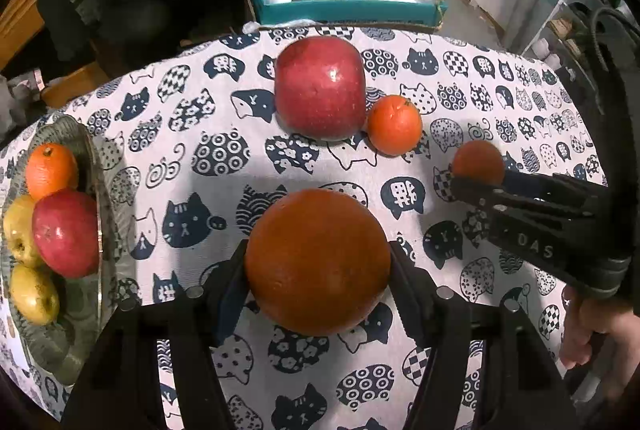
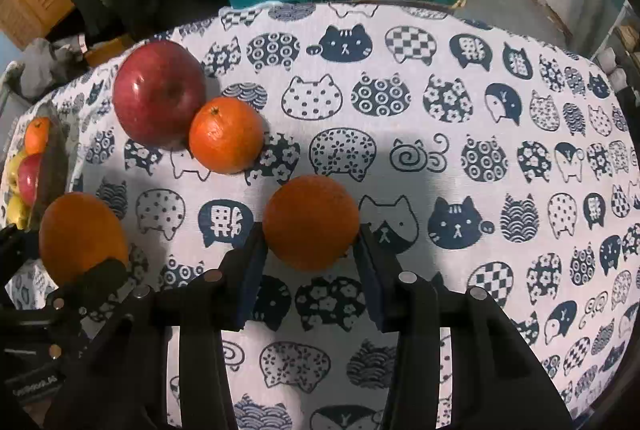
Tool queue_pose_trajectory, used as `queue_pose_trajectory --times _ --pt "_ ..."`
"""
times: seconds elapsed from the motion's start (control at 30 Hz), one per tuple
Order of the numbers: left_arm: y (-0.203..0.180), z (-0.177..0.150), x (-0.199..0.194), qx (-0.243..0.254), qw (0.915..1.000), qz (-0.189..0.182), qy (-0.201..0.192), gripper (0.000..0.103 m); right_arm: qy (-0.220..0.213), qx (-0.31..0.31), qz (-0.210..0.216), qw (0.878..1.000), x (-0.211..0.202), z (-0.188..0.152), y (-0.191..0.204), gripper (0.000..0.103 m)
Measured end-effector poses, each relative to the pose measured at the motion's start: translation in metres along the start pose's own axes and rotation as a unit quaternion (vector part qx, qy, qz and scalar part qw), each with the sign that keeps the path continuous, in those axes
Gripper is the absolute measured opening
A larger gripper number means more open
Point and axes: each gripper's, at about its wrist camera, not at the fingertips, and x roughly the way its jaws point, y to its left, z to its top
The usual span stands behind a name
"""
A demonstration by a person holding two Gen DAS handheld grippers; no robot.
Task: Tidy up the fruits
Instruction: 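Close the left tool on the large orange while the right tool grasps the small orange, then carry the large orange with the left tool while the right tool carries the small orange to the bowl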
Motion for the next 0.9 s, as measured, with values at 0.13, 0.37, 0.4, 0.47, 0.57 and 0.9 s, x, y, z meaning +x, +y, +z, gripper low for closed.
queue_pose_trajectory --times 0.13,0.37,0.4,0.47,0.57,0.9 --pt "0.005 -0.001 -0.013 -0.005 0.9999 -0.001 -0.01 0.066 -0.017 -0.002 -0.009 1.0 -0.02 0.0 0.002 0.043" --pt "0.012 0.0 -0.047 -0.009 0.9989 0.001 -0.045 0.066 -0.06 -0.012 -0.023 0.998 -0.067 0.0 0.013 0.043" --pt "0.014 0.0 -0.054 -0.01 0.9986 0.0 -0.051 0.066 -0.067 -0.013 -0.023 0.997 -0.074 0.0 0.015 0.043" --pt "0.016 0.0 -0.063 -0.013 0.9982 0.0 -0.058 0.066 -0.076 -0.014 -0.023 0.997 -0.084 0.002 0.019 0.043" --pt "0.021 0.0 -0.079 -0.017 0.9973 0.0 -0.071 0.066 -0.093 -0.019 -0.022 0.995 -0.1 0.002 0.026 0.043" --pt "0.036 -0.004 -0.142 -0.02 0.9918 0.002 -0.126 0.066 -0.146 -0.039 -0.011 0.988 -0.159 0.001 0.047 0.043"
